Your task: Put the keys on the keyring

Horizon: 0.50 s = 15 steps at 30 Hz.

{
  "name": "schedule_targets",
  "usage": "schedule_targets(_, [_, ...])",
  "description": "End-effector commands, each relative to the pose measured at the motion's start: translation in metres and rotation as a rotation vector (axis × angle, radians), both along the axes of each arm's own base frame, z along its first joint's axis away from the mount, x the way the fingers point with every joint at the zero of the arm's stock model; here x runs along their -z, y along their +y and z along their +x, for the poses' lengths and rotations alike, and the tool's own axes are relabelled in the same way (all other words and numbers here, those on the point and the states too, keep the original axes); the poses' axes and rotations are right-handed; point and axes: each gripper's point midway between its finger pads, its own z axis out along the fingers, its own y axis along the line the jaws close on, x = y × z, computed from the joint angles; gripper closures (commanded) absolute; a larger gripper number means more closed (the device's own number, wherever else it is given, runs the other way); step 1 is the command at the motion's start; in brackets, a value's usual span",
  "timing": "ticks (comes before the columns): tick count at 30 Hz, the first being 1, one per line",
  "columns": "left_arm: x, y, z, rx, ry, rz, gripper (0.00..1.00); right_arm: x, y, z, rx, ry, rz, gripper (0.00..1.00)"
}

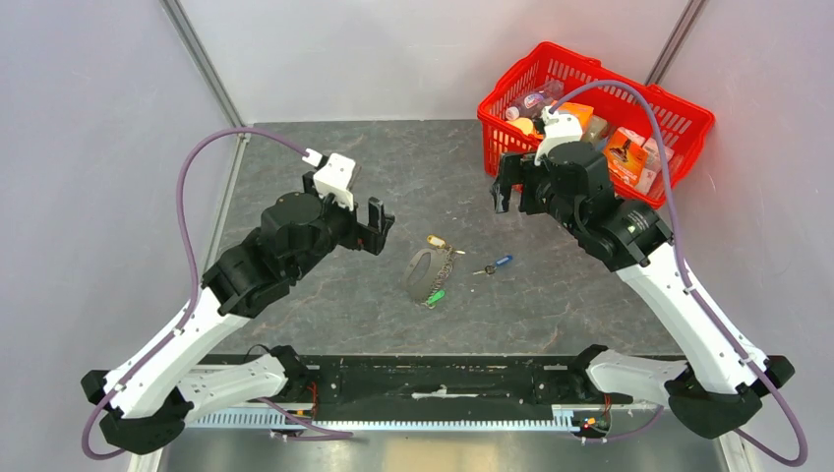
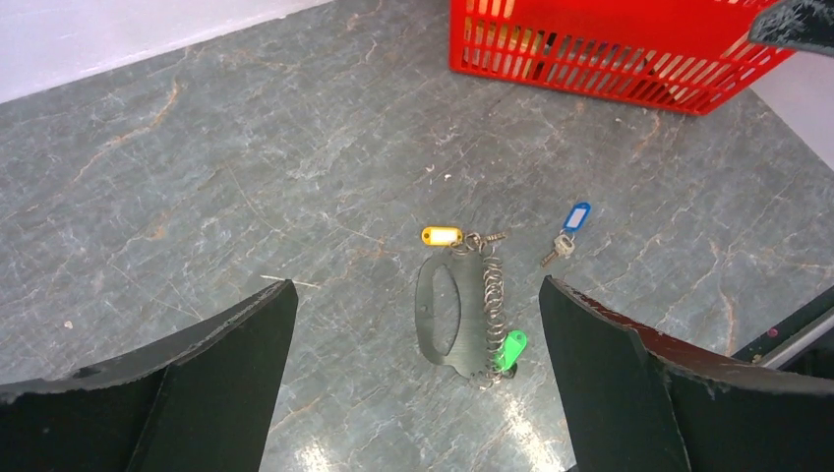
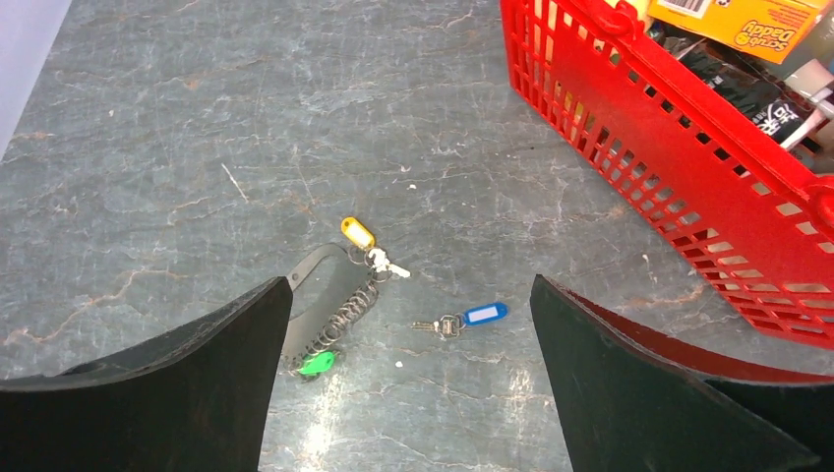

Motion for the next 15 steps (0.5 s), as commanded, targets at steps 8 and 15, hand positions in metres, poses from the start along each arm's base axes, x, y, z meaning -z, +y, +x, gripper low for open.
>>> schedule_targets(8, [0.024, -0.007, 0.001, 0.022, 0.023, 0.023, 0.00, 0.009, -0.006, -0.012, -0.007, 0.005, -0.004, 0.01])
schedule_targets(15, [0.033, -0.038, -0.017, 0.231, 0.082, 0.045, 0.00, 0.016, 0.002, -0.033, -0.104, 0.026, 0.041, 0.01])
